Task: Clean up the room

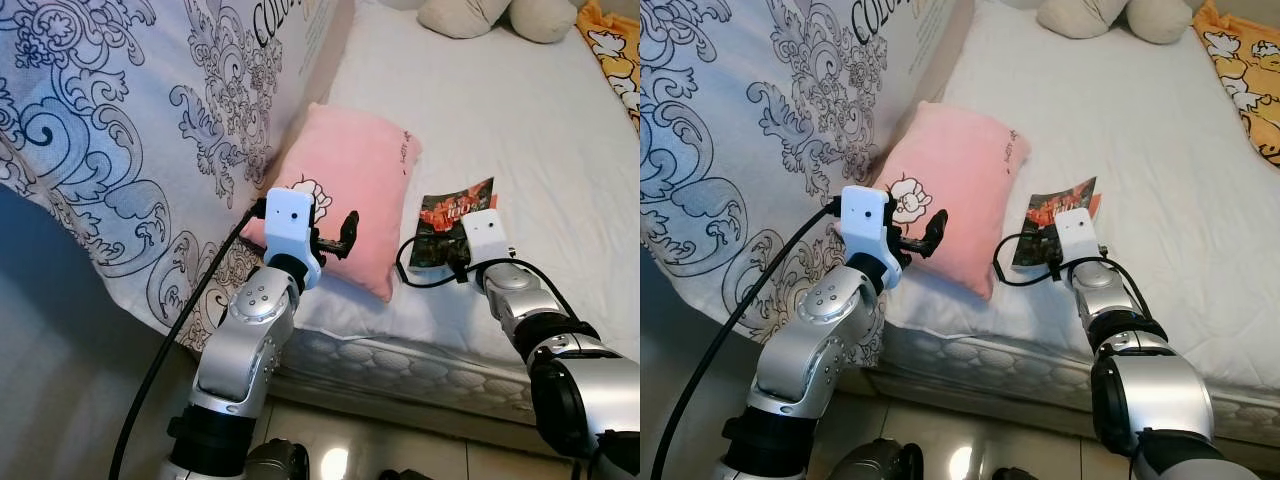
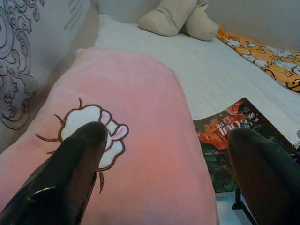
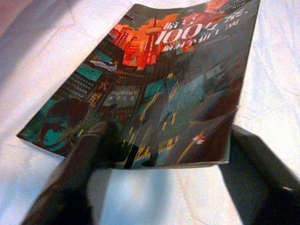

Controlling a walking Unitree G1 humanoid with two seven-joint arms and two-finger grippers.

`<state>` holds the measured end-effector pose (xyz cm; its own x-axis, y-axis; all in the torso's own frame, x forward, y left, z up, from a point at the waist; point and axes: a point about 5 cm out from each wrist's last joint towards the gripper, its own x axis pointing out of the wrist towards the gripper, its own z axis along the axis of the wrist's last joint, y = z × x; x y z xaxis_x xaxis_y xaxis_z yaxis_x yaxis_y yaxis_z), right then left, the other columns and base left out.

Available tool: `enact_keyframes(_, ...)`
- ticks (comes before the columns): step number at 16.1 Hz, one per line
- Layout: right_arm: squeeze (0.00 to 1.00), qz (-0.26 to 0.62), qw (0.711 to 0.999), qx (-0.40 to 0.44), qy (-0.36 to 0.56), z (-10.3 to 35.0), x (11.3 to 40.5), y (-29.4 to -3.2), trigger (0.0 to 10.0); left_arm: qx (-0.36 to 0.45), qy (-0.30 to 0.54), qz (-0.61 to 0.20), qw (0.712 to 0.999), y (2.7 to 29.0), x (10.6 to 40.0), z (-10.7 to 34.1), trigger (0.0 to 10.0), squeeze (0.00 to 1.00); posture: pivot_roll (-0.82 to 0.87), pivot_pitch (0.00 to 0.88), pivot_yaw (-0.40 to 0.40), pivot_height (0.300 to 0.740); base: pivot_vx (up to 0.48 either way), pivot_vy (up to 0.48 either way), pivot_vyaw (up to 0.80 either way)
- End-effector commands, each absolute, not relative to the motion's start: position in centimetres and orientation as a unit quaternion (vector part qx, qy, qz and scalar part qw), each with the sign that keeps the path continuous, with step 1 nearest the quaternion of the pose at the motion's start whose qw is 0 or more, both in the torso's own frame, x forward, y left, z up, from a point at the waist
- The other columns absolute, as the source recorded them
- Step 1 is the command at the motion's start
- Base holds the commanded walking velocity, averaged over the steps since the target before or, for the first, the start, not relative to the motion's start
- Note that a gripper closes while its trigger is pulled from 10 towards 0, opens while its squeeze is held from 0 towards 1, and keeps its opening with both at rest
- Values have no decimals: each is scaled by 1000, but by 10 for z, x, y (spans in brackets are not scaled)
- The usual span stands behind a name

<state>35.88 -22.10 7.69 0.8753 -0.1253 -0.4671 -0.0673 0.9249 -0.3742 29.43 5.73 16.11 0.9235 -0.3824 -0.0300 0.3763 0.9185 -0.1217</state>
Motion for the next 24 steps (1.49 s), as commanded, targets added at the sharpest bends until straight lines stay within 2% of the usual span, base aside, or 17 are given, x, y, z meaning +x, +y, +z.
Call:
enact_keyframes(1,1000,-26,939,-227,256,75,355,-231,10000,-90,34,-205,974,44,288,160,10000,0,295,82,-18,740,0,0,0)
enact_keyframes(3,1000,-60,922,-296,243,79,353,-246,10000,-98,36,-215,971,40,290,159,10000,0,279,56,-30,740,0,0,0)
enact_keyframes(4,1000,-73,921,-300,238,78,350,-252,10000,-101,33,-219,970,38,292,161,10000,0,271,42,-33,740,0,0,0)
enact_keyframes(7,1000,-95,936,-246,232,75,344,-261,10000,-104,29,-219,970,38,301,162,10000,0,230,10,-26,740,0,0,0)
enact_keyframes(9,1000,-98,966,-114,210,78,348,-256,10000,-102,29,-227,968,34,307,160,10000,0,200,0,-35,740,0,0,0)
enact_keyframes(10,1000,-109,972,-83,191,81,350,-254,10000,-96,24,-231,968,32,309,160,10000,0,192,0,-44,740,0,0,0)
enact_keyframes(11,914,-117,977,-75,163,81,350,-250,10000,-73,14,-228,971,37,311,158,10000,0,189,0,-50,740,0,0,0)
enact_keyframes(12,0,-121,981,-75,130,79,346,-244,10000,-58,11,-218,974,47,313,154,10000,0,188,0,-60,740,0,0,0)
enact_keyframes(13,0,-124,984,-70,106,75,341,-240,10000,-47,10,-208,977,56,315,150,10000,0,184,0,-62,740,0,0,0)
enact_keyframes(15,0,-136,989,-51,-8,67,306,-224,10000,-13,14,-164,986,93,323,135,10000,0,147,0,-49,740,0,0,0)
enact_keyframes(16,0,-133,990,-46,-15,61,293,-216,10000,-10,17,-133,991,109,327,128,10000,0,135,0,-41,740,0,0,0)
enact_keyframes(17,0,-137,990,-32,16,46,282,-214,10000,-34,29,-97,994,123,332,120,10000,0,102,0,-22,740,0,-465,-675)
enact_keyframes(19,0,-156,987,-23,40,34,272,-219,10000,-24,40,-96,994,119,335,111,10000,0,81,0,-9,740,0,-463,-644)
enact_keyframes(20,0,-155,987,-27,41,34,270,-219,10000,-21,40,-107,993,109,337,109,10000,0,59,0,-5,740,0,-458,-644)
enact_keyframes(24,0,-131,991,-29,30,49,281,-219,10000,-52,32,-102,993,89,349,112,10000,0,16,0,-22,740,0,-458,-650)
